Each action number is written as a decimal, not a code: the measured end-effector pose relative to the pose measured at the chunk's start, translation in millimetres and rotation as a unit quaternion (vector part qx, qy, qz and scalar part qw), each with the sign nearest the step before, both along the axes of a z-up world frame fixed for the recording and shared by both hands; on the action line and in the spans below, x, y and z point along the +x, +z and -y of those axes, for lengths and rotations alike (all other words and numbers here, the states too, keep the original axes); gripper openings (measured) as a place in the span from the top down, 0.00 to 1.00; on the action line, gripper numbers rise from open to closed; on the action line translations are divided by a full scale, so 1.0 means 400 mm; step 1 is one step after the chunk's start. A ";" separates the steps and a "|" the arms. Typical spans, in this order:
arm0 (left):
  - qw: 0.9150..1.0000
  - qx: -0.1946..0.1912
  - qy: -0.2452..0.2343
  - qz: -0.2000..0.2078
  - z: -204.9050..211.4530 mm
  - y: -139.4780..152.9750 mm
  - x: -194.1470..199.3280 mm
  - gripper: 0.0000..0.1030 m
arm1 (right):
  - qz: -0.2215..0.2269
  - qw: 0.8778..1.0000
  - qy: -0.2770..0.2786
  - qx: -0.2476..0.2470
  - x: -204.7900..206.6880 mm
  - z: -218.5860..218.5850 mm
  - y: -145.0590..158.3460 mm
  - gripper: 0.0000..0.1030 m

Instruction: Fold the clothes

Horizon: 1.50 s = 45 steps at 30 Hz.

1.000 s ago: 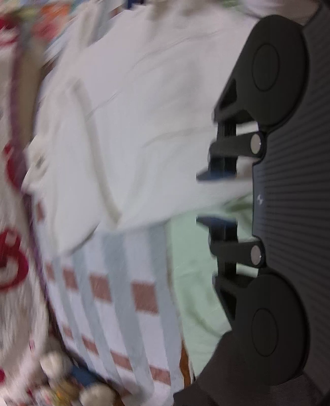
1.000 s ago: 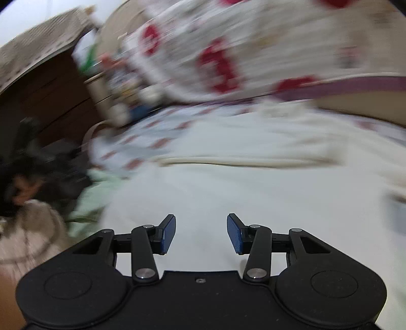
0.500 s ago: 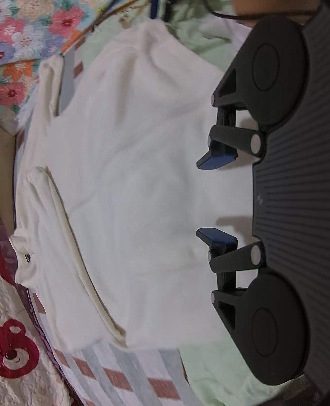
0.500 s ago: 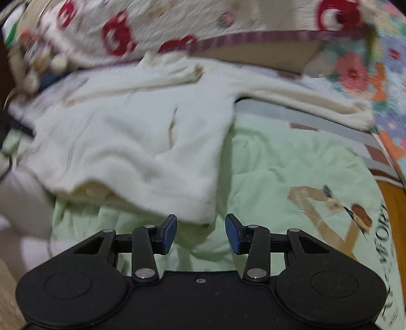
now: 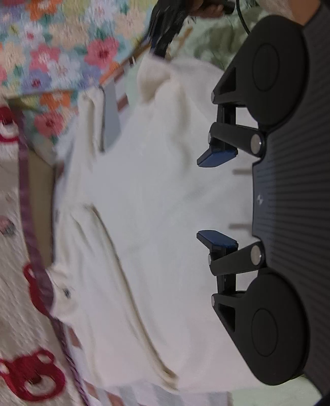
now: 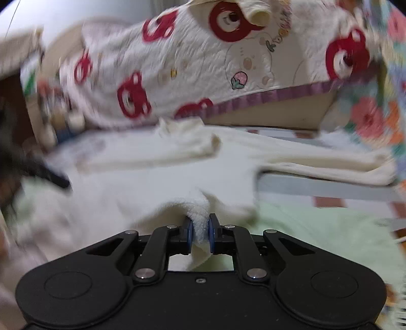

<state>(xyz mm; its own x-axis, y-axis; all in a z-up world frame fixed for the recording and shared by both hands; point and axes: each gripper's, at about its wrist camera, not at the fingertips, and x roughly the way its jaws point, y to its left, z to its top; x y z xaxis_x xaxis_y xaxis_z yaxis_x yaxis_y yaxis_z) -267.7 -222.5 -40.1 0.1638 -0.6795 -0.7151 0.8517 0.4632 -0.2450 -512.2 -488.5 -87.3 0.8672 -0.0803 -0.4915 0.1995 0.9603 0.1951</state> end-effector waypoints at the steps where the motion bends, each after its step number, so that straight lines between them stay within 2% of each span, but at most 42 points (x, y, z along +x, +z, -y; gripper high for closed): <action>1: 1.000 -0.010 -0.016 -0.002 0.017 0.009 -0.005 0.43 | 0.006 1.000 0.002 0.015 0.027 0.010 0.009 0.87; 4: 0.997 -0.030 -0.062 -0.016 0.075 0.019 -0.019 0.39 | -0.007 1.000 0.016 0.003 0.111 -0.001 0.026 0.87; 8: 0.991 -0.047 -0.118 -0.042 0.158 0.015 -0.036 0.34 | -0.027 0.999 0.019 0.043 0.194 0.008 0.032 0.87; 11: 0.988 -0.030 -0.138 -0.065 0.213 -0.019 -0.045 0.32 | -0.028 0.997 0.015 0.073 0.211 0.014 0.035 0.87; 12: 0.989 -0.011 -0.138 -0.059 0.228 -0.033 -0.051 0.32 | -0.023 0.997 0.016 0.076 0.211 0.014 0.039 0.87; 14: 0.991 0.034 -0.120 -0.035 0.248 -0.060 -0.060 0.44 | -0.016 0.997 0.017 0.070 0.206 0.011 0.049 0.87; 15: 0.993 0.056 -0.100 -0.022 0.250 -0.071 -0.059 0.63 | -0.015 0.998 0.016 0.057 0.200 0.006 0.053 0.87; 16: 0.995 0.064 -0.082 -0.012 0.243 -0.075 -0.055 0.67 | -0.014 0.999 0.014 0.044 0.195 0.001 0.058 0.88; 17: 0.996 0.060 -0.065 0.001 0.228 -0.069 -0.052 0.65 | -0.013 0.999 0.013 0.031 0.190 -0.005 0.063 0.89; 19: 0.997 0.055 -0.038 0.042 0.192 -0.048 -0.054 0.54 | -0.011 1.000 0.011 0.006 0.180 -0.015 0.072 0.89; 21: 0.996 0.055 -0.037 0.066 0.151 -0.028 -0.064 0.53 | -0.008 1.000 0.009 -0.020 0.169 -0.026 0.082 0.90; 25: 0.992 0.097 -0.054 0.064 0.083 -0.017 -0.095 0.40 | -0.004 0.997 0.004 -0.072 0.148 -0.047 0.101 0.90; 28: 0.989 0.121 -0.050 0.068 0.027 -0.008 -0.118 0.39 | 0.000 0.994 0.001 -0.110 0.132 -0.063 0.116 0.91; 34: 0.991 0.133 -0.020 0.002 -0.052 -0.034 -0.110 0.39 | 0.006 0.993 -0.007 -0.115 0.182 -0.046 0.109 0.91; 36: 0.992 0.125 -0.016 -0.019 -0.069 -0.049 -0.107 0.37 | 0.008 0.995 -0.008 -0.104 0.192 -0.033 0.108 0.91; 38: 0.990 0.135 -0.022 -0.031 -0.073 -0.063 -0.112 0.37 | 0.009 0.995 -0.012 -0.095 0.198 -0.021 0.108 0.91; 41: 0.985 0.170 -0.036 0.012 -0.067 -0.077 -0.134 0.37 | 0.007 0.995 -0.022 -0.093 0.192 -0.011 0.105 0.91; 42: 0.983 0.180 -0.025 0.026 -0.070 -0.075 -0.132 0.43 | 0.006 0.996 -0.024 -0.091 0.188 -0.008 0.104 0.91; 43: 0.981 0.188 -0.008 0.041 -0.075 -0.071 -0.125 0.65 | 0.005 0.996 -0.026 -0.090 0.184 -0.005 0.102 0.91; 44: 0.979 0.196 0.010 0.055 -0.081 -0.066 -0.119 0.75 | 0.004 0.996 -0.028 -0.089 0.180 -0.003 0.100 0.91; 45: 0.978 0.192 0.030 0.073 -0.094 -0.051 -0.108 0.81 | 0.003 0.996 -0.030 -0.088 0.176 0.000 0.099 0.91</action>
<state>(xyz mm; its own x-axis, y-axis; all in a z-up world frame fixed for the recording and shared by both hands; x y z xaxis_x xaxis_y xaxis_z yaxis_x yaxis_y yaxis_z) -310.8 -184.8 -60.6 0.3149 -0.3523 -0.8813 0.8333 0.5471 0.0791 -441.7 -488.6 -47.8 0.8614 -0.2161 -0.4597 0.2568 0.9661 0.0272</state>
